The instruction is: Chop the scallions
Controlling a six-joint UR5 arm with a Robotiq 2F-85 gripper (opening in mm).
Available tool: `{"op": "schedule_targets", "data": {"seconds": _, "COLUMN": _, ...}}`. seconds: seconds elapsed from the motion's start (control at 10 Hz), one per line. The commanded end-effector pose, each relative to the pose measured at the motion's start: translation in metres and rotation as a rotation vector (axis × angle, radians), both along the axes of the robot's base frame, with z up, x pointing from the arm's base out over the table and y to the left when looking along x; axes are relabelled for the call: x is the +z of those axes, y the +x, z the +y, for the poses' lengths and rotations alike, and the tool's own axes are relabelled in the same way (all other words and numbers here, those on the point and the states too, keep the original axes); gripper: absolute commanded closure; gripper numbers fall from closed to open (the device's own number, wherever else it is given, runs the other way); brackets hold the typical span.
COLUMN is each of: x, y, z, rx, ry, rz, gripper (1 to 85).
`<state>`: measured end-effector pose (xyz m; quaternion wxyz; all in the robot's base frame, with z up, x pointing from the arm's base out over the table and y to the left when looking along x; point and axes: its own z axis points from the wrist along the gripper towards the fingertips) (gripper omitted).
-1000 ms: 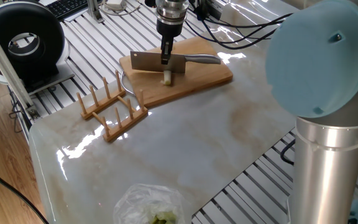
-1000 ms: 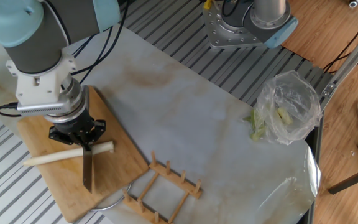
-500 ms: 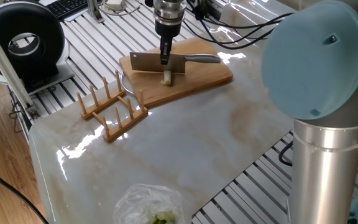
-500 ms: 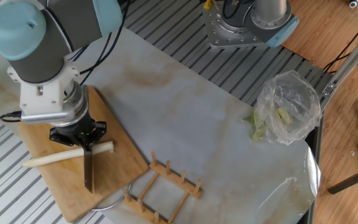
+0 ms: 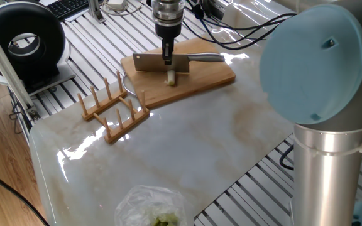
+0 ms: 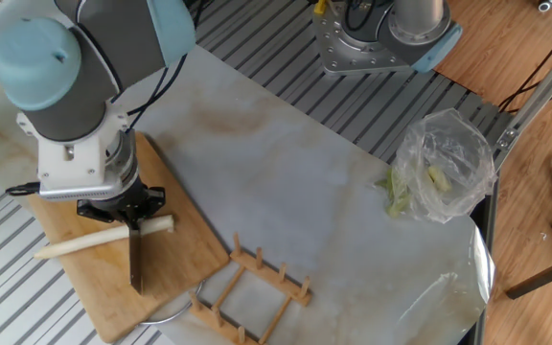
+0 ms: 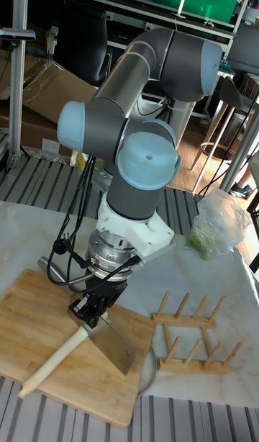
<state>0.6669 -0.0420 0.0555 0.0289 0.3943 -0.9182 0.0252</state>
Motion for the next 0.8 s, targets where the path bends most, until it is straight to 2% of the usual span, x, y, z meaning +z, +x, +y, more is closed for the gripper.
{"op": "schedule_targets", "data": {"seconds": 0.0, "x": 0.012, "y": -0.003, "z": -0.001, "rx": 0.001, "ry": 0.004, "rz": 0.019, "gripper": 84.3}}
{"op": "schedule_targets", "data": {"seconds": 0.1, "x": 0.013, "y": -0.002, "z": 0.001, "rx": -0.001, "ry": 0.017, "rz": 0.016, "gripper": 84.3}}
{"op": "schedule_targets", "data": {"seconds": 0.2, "x": 0.007, "y": 0.003, "z": 0.006, "rx": -0.005, "ry": 0.050, "rz": 0.002, "gripper": 84.3}}
{"op": "schedule_targets", "data": {"seconds": 0.3, "x": -0.002, "y": 0.006, "z": 0.005, "rx": 0.000, "ry": 0.059, "rz": -0.010, "gripper": 84.3}}
{"op": "schedule_targets", "data": {"seconds": 0.7, "x": 0.006, "y": -0.001, "z": -0.010, "rx": 0.030, "ry": 0.072, "rz": -0.004, "gripper": 84.3}}
